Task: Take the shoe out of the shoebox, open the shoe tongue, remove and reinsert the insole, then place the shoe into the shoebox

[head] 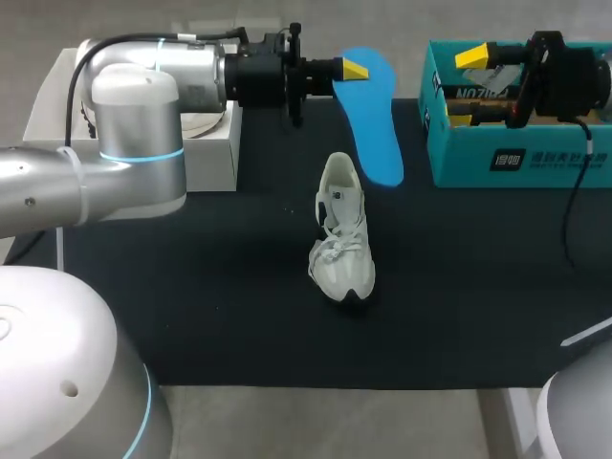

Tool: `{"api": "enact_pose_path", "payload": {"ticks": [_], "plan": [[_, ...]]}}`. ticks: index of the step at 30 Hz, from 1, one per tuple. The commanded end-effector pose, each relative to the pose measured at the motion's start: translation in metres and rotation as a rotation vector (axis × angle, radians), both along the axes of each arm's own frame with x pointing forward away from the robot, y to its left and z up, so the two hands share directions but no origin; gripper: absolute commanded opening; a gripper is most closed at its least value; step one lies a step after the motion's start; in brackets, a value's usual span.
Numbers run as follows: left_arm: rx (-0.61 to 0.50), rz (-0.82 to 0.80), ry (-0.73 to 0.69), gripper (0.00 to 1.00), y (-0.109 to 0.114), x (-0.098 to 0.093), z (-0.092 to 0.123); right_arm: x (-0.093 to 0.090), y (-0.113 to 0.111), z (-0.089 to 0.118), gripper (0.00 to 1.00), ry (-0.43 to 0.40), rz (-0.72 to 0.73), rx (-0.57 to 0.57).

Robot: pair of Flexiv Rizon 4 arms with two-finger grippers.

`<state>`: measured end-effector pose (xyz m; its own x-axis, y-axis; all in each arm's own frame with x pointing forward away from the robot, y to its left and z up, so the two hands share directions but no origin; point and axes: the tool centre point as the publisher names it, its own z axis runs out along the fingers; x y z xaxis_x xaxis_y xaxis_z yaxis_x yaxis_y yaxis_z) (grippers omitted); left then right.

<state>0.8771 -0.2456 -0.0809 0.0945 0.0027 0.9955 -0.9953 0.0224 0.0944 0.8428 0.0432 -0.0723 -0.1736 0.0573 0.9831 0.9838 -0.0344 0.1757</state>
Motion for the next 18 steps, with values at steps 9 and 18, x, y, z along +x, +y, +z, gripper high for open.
{"api": "enact_pose_path", "payload": {"ticks": [9, 18], "plan": [[0.003, 0.002, 0.0, 0.0, 0.0002, -0.0011, 0.0003, 0.0065, -0.0005, -0.0011, 1.0, 0.008, 0.023, 0.012], [0.006, 0.133, -0.995, 0.0, -0.0065, 0.0031, -0.0029, 0.0065, -0.0005, -0.0011, 1.0, 0.008, 0.023, 0.012]]}}
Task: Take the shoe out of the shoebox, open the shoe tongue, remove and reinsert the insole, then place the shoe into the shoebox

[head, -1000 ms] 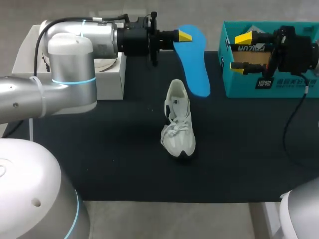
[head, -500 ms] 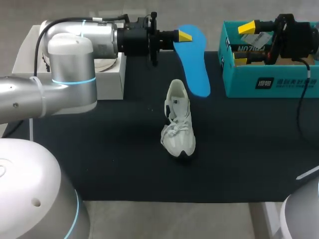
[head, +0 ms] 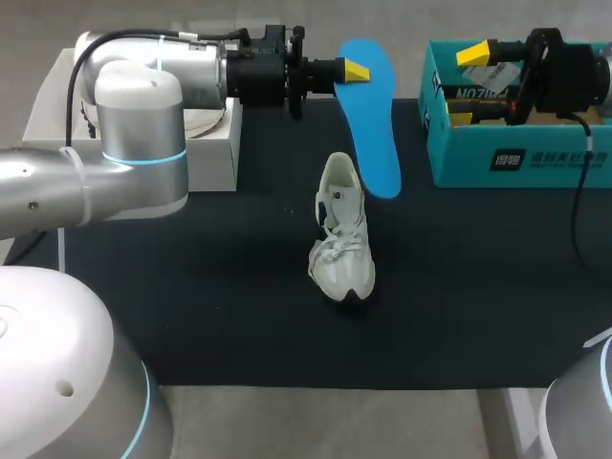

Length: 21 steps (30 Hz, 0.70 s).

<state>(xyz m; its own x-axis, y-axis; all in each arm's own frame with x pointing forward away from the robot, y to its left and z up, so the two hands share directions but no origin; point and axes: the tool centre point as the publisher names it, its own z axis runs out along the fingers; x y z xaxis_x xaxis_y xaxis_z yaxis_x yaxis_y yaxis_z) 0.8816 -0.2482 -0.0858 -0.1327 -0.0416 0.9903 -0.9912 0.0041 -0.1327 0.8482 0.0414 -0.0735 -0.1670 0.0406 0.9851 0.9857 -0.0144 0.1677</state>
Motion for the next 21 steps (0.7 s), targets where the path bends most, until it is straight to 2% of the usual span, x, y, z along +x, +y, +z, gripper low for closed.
{"api": "enact_pose_path", "payload": {"ticks": [1, 2, 3, 5, 18, 19, 21], "plan": [[-0.051, 0.128, -0.895, 0.0, -0.004, -0.002, 0.005, 0.001, 0.001, 0.0, 1.0, 0.001, 0.001, -0.001], [-0.056, 0.171, -1.057, 0.0, -0.004, -0.002, 0.007, 0.001, 0.001, 0.0, 1.0, 0.001, 0.001, -0.001], [-0.051, 0.198, -1.125, 0.0, -0.004, -0.002, 0.008, 0.001, 0.001, 0.0, 1.0, 0.001, 0.001, -0.001], [-0.053, 0.208, -1.175, 0.0, -0.004, -0.002, 0.008, 0.001, 0.001, 0.0, 1.0, 0.001, 0.001, -0.001], [-0.053, 0.208, -1.175, 0.0, -0.004, -0.002, 0.008, 0.001, 0.001, 0.0, 1.0, 0.001, 0.001, -0.001], [-0.116, 0.185, -1.367, 0.0, -0.005, -0.001, 0.004, 0.001, 0.001, 0.0, 1.0, 0.001, 0.001, -0.001], [-0.224, 0.164, -1.621, 0.0, -0.005, 0.0, -0.002, 0.001, 0.001, 0.0, 1.0, 0.001, 0.001, -0.001]]}}
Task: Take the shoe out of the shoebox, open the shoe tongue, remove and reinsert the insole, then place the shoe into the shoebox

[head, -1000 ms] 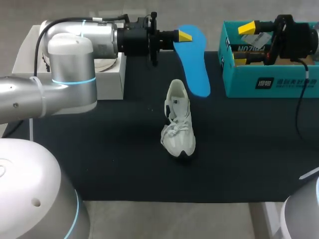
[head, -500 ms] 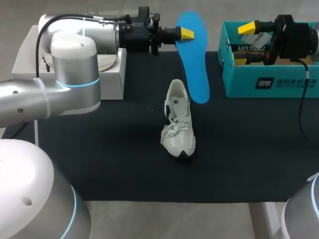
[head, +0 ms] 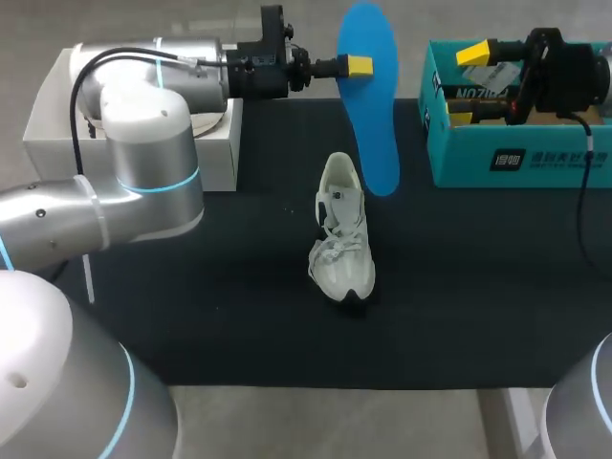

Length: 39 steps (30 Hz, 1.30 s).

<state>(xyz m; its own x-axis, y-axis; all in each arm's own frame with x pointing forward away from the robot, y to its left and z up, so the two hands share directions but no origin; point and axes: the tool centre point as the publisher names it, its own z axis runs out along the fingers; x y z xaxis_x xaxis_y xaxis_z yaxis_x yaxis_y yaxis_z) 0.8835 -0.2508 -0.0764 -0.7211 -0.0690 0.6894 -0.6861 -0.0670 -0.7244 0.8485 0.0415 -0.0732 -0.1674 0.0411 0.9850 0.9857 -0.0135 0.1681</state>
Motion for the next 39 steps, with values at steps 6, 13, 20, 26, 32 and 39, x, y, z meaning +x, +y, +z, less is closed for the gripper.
{"api": "enact_pose_path", "payload": {"ticks": [6, 13, 20, 26, 32, 39], "plan": [[-0.357, -0.096, -1.177, 0.0, -0.001, 0.009, -0.017, 0.001, 0.001, 0.0, 1.0, 0.001, 0.0, 0.0], [-0.408, -0.226, -1.395, 0.0, 0.002, 0.014, -0.006, 0.001, 0.001, 0.0, 1.0, 0.001, 0.0, 0.0], [-0.41, -0.399, -1.595, 0.0, 0.006, 0.011, -0.002, 0.001, 0.001, 0.0, 1.0, 0.001, 0.0, 0.0], [-0.423, -0.492, -1.771, 0.0, 0.007, 0.009, -0.003, 0.001, 0.001, 0.0, 1.0, 0.001, 0.0, 0.0], [-0.46, -0.57, -1.94, 0.0, 0.007, 0.009, -0.003, 0.001, 0.001, 0.0, 1.0, 0.001, 0.0, 0.0], [-0.432, -0.584, -2.007, 0.0, 0.007, 0.007, 0.0, 0.001, 0.001, 0.0, 1.0, 0.001, 0.0, 0.0]]}}
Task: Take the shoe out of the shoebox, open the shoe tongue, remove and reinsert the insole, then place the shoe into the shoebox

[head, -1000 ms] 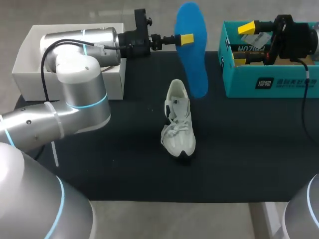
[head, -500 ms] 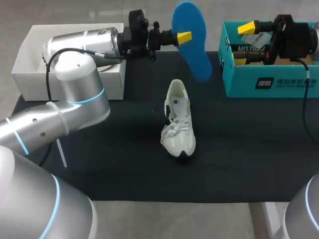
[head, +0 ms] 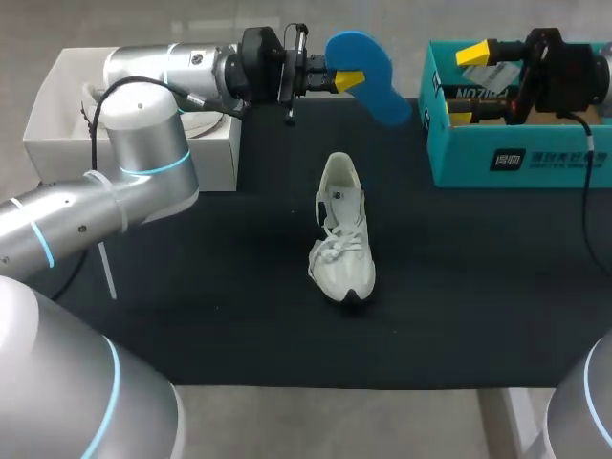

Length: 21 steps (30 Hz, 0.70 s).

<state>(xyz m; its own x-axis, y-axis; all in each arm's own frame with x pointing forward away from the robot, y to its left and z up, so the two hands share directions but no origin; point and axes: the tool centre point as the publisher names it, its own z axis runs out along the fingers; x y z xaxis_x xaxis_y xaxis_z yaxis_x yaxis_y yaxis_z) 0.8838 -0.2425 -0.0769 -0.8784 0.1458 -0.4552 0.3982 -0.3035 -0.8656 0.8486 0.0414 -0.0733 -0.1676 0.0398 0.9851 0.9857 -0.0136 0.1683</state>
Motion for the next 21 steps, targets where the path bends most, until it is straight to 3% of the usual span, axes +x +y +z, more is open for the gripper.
{"api": "enact_pose_path", "payload": {"ticks": [1, 8, 14, 21], "plan": [[0.0, -0.294, -0.914, 0.0, -0.002, 0.004, 0.003, 0.001, 0.001, 0.0, 1.0, 0.001, 0.0, -0.002], [0.12, -0.101, -1.114, 0.0, -0.003, 0.001, 0.0, 0.001, 0.001, 0.0, 1.0, 0.001, 0.0, -0.002], [0.164, 0.197, -1.118, 0.0, -0.001, 0.002, -0.012, 0.001, 0.001, 0.0, 1.0, 0.001, 0.0, -0.002], [0.172, 0.42, -1.156, 0.0, -0.002, 0.007, -0.018, 0.001, 0.001, 0.0, 1.0, 0.001, 0.0, -0.002]]}}
